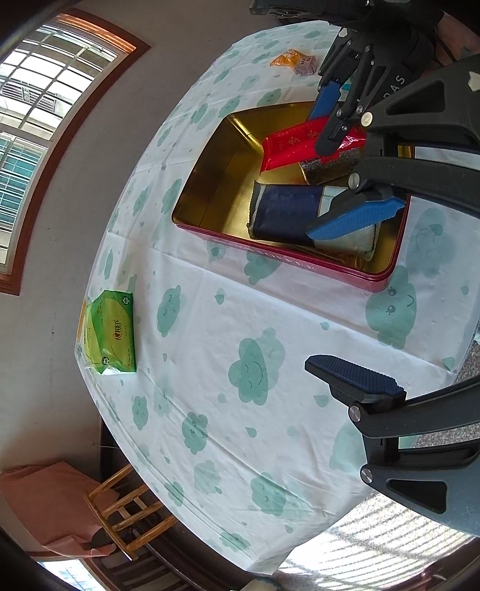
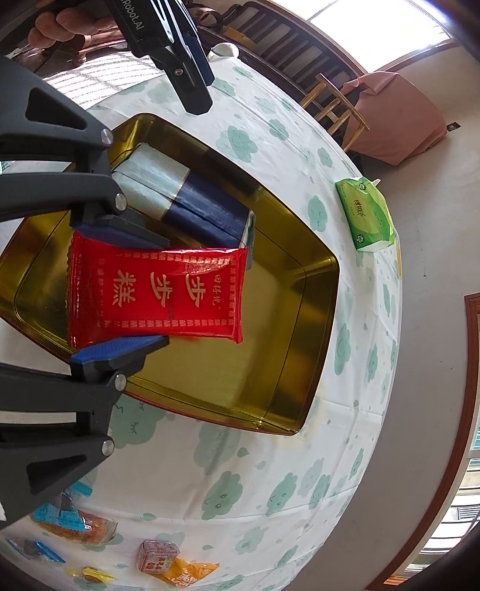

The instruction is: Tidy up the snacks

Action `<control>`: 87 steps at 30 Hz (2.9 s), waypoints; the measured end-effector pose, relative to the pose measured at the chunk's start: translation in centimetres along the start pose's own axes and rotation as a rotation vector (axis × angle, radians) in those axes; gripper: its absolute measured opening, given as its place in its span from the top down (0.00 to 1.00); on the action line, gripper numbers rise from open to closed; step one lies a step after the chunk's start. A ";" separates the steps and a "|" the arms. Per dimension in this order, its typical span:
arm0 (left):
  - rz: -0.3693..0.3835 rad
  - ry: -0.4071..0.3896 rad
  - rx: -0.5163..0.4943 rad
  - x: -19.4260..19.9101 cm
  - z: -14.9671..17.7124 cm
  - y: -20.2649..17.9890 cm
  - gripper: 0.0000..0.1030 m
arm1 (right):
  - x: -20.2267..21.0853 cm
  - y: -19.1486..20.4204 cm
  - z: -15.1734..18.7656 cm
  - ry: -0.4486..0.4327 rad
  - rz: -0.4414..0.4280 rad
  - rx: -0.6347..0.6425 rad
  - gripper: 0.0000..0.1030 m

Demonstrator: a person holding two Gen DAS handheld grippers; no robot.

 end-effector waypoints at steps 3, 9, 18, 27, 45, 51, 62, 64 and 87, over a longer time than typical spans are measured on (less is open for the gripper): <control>0.003 0.003 -0.006 0.0 0.1 -0.3 0.41 | 0.0 0.1 0.0 0.003 -0.018 0.003 0.56; 0.009 0.005 -0.016 0.0 0.2 -0.9 0.41 | 0.2 0.1 0.2 0.000 -0.026 0.005 0.55; 0.019 0.006 -0.041 0.0 0.6 -2.2 0.41 | 1.9 -0.5 0.7 -0.052 -0.003 0.013 0.54; 0.057 -0.001 -0.119 0.3 1.1 -5.9 0.41 | 6.6 -4.2 3.2 -0.133 0.032 -0.022 0.54; 0.105 0.061 -0.398 -1.7 4.6 -17.6 0.40 | 10.2 -23.1 14.8 -0.002 0.237 -0.216 0.54; 0.110 0.074 -0.494 -2.5 6.1 -21.1 0.40 | 9.1 -24.5 16.6 0.053 0.246 -0.168 0.54; 0.096 0.081 -0.623 -4.1 8.0 -25.4 0.37 | 6.9 -24.8 16.9 0.054 0.212 -0.125 0.65; 0.101 0.084 -0.635 -4.5 8.1 -25.8 0.37 | 6.8 -24.9 16.7 0.041 0.197 -0.134 0.71; 0.167 0.124 -0.715 -9.2 7.8 -29.7 0.48 | 5.9 -28.2 14.1 -0.126 0.218 -0.276 0.74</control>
Point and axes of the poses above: each gripper's, at about its wrist camera, not at the fingertips, and x roughly against the way its jaws point, y to its left, z to its underside, the point moved 1 cm from there along -x, roughly the way its jaws point, and after that the axes turned 9 degrees about y, right-handed, at the moved point
